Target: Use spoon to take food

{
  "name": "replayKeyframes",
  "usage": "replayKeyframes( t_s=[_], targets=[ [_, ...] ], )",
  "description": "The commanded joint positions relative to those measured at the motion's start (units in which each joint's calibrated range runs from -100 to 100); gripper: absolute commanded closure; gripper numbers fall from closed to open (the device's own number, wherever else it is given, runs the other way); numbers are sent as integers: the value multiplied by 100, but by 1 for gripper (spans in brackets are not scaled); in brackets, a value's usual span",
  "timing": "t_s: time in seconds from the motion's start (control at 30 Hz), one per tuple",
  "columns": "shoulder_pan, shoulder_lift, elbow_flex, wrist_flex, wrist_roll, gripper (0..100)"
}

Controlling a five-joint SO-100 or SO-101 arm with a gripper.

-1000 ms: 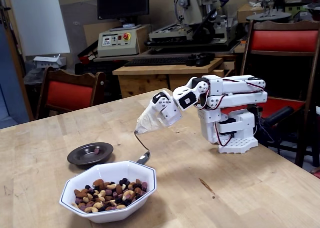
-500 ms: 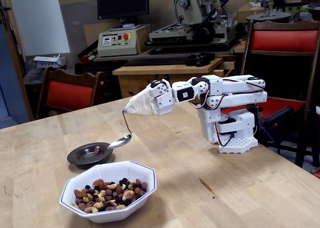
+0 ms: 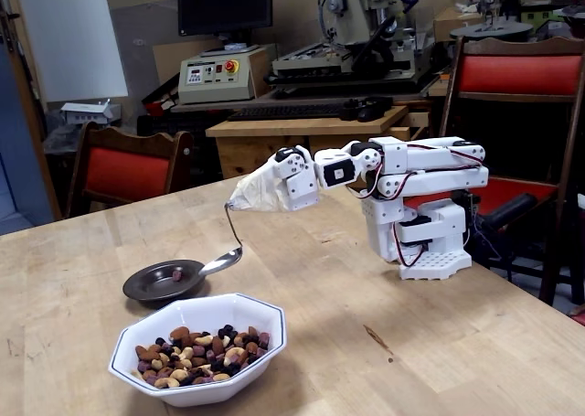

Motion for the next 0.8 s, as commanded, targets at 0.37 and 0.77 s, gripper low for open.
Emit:
replayKeyframes(
  t_s=[0.37,0.77],
  targets=[
    [-12,-78,103,306,-15,96],
    [3,-78,103,448,5,96]
  ],
)
